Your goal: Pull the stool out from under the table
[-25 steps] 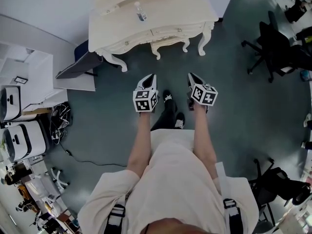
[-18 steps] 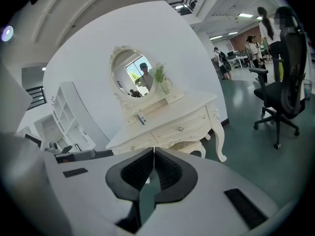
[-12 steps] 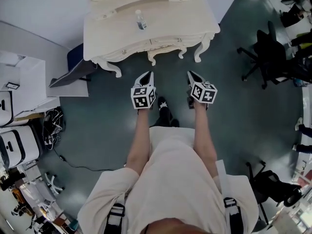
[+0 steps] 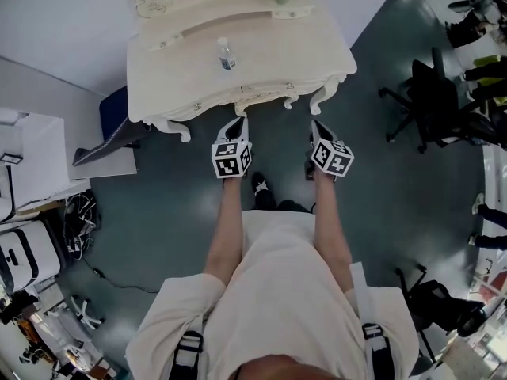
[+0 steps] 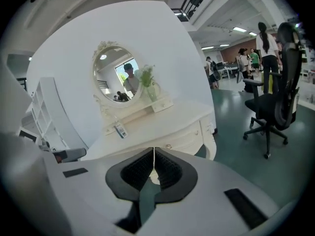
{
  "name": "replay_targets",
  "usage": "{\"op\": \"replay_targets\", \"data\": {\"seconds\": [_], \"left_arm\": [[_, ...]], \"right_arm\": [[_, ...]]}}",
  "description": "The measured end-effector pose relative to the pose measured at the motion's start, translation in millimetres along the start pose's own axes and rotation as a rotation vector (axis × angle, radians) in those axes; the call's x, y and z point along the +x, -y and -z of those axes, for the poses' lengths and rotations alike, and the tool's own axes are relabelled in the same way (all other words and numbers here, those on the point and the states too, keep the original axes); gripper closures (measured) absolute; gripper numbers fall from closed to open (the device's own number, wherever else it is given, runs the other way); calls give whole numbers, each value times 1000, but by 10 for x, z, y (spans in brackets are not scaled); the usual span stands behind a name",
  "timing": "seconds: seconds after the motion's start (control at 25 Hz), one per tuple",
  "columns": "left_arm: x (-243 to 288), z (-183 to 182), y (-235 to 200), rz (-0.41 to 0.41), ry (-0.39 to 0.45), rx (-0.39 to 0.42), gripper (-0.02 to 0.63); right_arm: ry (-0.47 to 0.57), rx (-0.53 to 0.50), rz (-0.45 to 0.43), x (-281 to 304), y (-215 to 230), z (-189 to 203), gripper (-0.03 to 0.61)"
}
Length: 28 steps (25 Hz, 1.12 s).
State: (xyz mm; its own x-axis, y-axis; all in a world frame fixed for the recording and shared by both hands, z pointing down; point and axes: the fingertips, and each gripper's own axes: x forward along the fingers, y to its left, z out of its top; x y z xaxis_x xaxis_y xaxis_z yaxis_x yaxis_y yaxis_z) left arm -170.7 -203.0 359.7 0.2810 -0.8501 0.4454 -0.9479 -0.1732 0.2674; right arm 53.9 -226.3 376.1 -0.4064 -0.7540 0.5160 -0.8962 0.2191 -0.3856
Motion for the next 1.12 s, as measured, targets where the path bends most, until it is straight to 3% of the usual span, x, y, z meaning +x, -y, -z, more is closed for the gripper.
{"op": "replay_targets", "data": {"seconds": [0.24, 0.56, 0.84, 1.12], "left_arm": [[195, 100, -153, 10, -34, -11, 598], [503, 446, -230, -26, -104, -46, 598], [923, 1052, -525, -56, -187, -33, 598], [1384, 2087, -1023, -131, -233, -127, 598]], "right_arm": [[-26, 38, 13, 111, 149, 100, 533], [-49, 3, 17, 281, 454, 167, 532], [-148, -117, -22, 719, 1000, 532, 532], [-216, -129, -102, 1433, 1598, 1301, 532]]}}
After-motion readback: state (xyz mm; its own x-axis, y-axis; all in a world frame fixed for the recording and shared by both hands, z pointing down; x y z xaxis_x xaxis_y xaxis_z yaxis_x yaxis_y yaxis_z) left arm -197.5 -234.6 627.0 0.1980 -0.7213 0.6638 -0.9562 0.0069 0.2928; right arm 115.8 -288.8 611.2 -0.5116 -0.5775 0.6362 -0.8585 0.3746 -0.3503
